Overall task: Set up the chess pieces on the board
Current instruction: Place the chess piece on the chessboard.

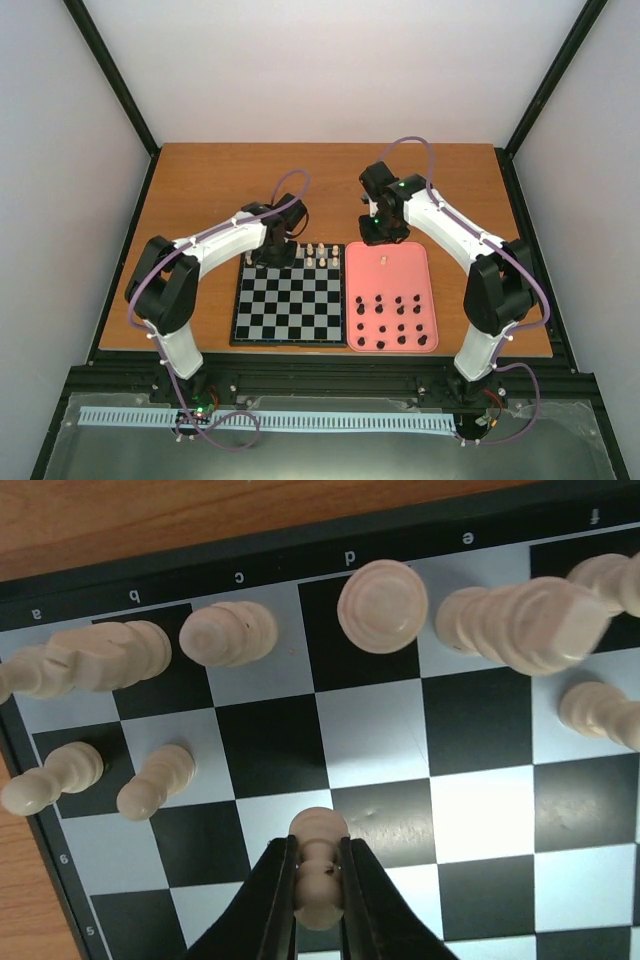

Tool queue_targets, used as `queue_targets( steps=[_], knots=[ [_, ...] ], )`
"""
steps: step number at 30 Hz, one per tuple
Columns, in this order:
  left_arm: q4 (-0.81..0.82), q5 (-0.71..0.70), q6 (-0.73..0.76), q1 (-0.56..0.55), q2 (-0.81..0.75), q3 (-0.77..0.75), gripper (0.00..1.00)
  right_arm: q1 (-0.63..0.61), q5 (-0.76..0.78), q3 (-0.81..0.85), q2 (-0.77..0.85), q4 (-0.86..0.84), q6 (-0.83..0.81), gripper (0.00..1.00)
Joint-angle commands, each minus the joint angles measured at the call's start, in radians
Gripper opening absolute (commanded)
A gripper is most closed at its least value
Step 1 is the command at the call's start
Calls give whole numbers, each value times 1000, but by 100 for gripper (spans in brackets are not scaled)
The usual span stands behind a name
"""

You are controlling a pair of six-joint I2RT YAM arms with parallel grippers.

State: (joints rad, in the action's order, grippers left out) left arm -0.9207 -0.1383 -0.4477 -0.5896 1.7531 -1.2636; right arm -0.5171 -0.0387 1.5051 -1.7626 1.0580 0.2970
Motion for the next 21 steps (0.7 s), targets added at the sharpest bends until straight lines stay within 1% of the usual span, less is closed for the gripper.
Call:
queue_targets(
  steps=[1, 8, 21],
  knots=[
    [59, -31, -36, 11, 18, 5, 5, -11, 0, 16, -12, 4, 11, 5],
    [76, -37, -42, 22, 46, 2, 6, -11, -10, 13, -20, 1, 12, 5],
    [86, -3, -15, 68, 80, 3, 6, -10, -16, 18, -39, 5, 7, 5]
  ],
)
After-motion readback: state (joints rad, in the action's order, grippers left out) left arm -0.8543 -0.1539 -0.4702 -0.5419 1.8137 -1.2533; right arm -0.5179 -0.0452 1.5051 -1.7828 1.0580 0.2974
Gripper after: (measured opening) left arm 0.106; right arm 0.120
